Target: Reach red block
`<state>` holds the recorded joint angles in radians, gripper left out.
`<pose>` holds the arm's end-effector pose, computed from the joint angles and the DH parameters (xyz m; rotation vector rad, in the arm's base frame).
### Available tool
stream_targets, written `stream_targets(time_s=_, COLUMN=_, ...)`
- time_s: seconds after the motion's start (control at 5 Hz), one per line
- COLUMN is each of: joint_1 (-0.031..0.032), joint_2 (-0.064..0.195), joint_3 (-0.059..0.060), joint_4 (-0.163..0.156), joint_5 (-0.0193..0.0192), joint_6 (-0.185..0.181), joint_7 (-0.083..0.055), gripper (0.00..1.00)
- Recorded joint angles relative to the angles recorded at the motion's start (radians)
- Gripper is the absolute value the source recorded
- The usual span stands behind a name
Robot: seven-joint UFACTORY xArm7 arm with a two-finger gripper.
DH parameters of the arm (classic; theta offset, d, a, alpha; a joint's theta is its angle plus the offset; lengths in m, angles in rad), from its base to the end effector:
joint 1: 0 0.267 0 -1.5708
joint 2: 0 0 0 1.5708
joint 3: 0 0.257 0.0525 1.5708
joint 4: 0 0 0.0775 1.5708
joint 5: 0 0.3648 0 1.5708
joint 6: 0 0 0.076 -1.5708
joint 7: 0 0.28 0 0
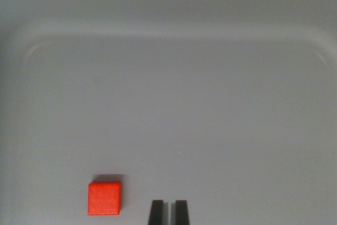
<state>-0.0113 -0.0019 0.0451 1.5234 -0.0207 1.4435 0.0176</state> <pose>0.5185 0.0120 0.3121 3.1202 0.0281 0.1285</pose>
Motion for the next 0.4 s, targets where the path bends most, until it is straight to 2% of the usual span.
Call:
stream_targets(time_s=0.2, joint_1=0.0033, joint_2=0.006, joint_3=0.003, joint_4=-0.026, joint_5=0.0007, joint_6=-0.030, joint_7=0.004, gripper=0.00)
stream_targets(time_s=0.4, joint_1=0.0033, joint_2=0.006, joint_3=0.003, joint_4=-0.026, joint_5=0.0007, joint_6=-0.030, joint_7=0.004, gripper=0.00)
